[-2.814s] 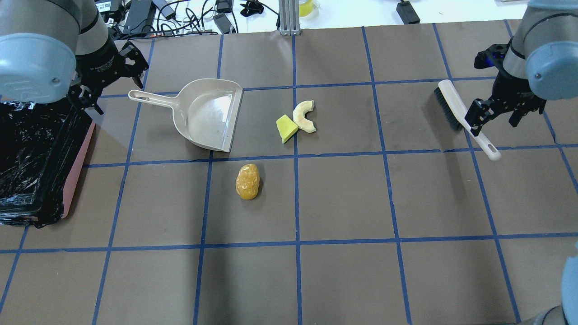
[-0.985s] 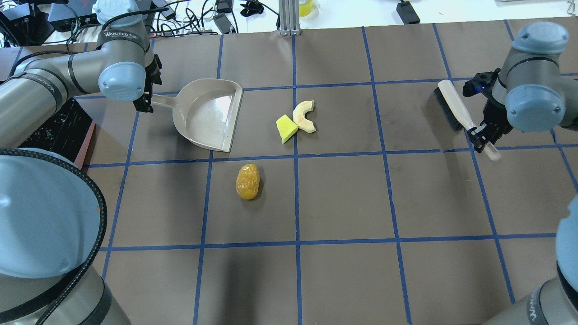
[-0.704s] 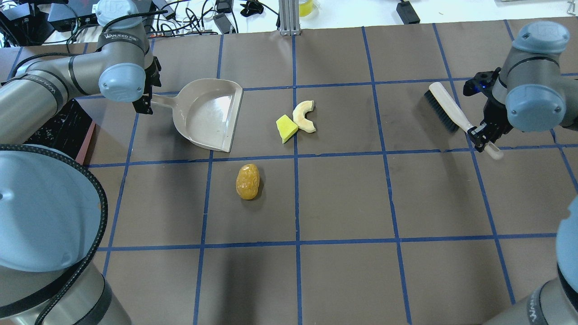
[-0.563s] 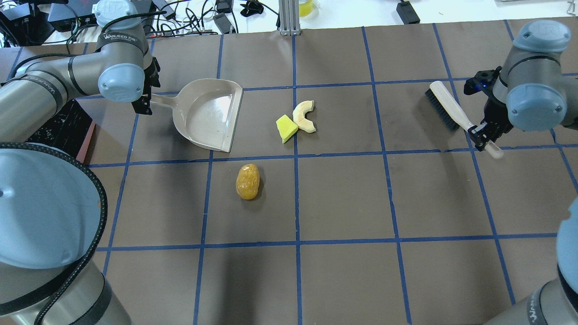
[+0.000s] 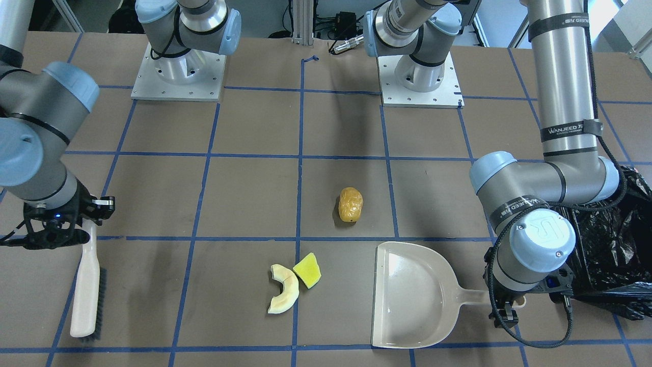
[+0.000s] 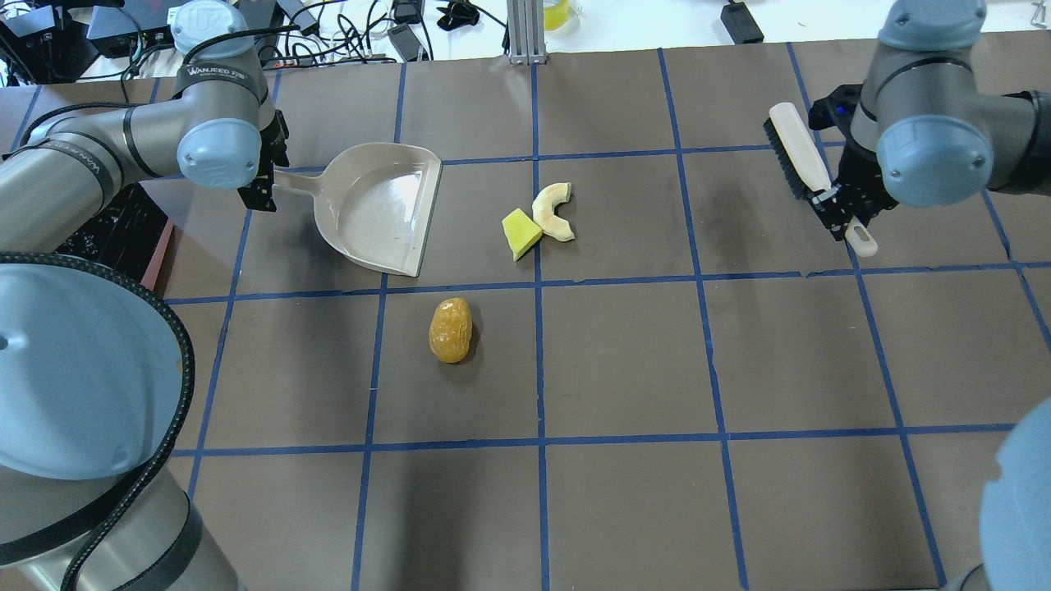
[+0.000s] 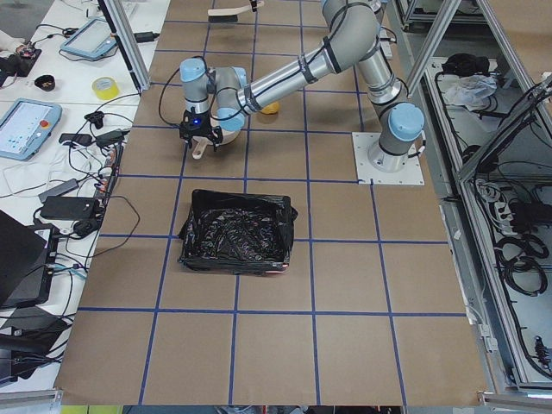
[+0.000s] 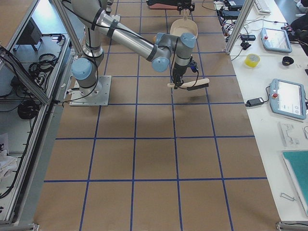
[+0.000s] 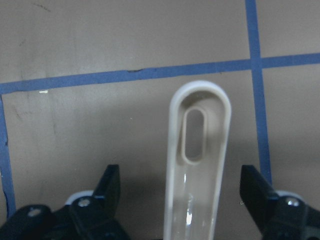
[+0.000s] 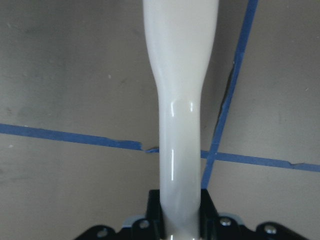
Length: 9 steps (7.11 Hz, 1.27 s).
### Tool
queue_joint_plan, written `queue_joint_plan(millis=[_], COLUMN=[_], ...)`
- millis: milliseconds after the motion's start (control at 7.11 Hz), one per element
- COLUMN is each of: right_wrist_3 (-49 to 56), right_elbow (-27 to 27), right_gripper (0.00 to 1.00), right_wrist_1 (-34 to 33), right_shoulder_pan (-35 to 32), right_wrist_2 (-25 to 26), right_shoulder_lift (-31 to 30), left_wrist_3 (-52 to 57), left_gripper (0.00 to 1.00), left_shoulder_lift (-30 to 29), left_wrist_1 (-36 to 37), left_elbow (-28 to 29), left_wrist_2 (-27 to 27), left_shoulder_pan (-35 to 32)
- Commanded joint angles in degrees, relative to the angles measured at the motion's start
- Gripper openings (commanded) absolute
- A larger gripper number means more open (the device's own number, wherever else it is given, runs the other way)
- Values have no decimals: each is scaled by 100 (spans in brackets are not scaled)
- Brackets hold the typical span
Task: Sweep and dump trash into bin
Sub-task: 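Carry the brush toward the sponge and peel beside the dustpan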
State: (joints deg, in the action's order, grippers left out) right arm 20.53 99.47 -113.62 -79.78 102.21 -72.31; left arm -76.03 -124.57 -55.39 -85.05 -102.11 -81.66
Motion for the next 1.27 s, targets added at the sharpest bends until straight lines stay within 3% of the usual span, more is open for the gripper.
queue_joint_plan(millis=[0, 422, 563, 844, 1126], right_wrist_3=[-1282, -3610, -4018, -4529, -4593], right_elbow=[-156, -323, -341, -341, -429], right_gripper=[3, 3, 4, 4, 5], right_wrist_1=[347, 839, 885, 815, 797], right_shoulder_pan=[-974, -2354, -2506, -2682, -2841], right_wrist_2=[342, 396, 248, -131, -192], right_shoulder_lift=[-2, 15, 41, 234, 305], left_wrist_3=[-296, -272, -281, 70, -596], left_gripper=[0, 0, 0, 0, 0], left_shoulder_lift=[46, 169, 239, 223, 143], left_wrist_1=[2, -33, -68, 27, -59], left_elbow=[-20, 50, 129, 191, 165], left_wrist_2=[68, 16, -46, -728, -601], left_shoulder_pan=[1, -17, -87, -481, -718])
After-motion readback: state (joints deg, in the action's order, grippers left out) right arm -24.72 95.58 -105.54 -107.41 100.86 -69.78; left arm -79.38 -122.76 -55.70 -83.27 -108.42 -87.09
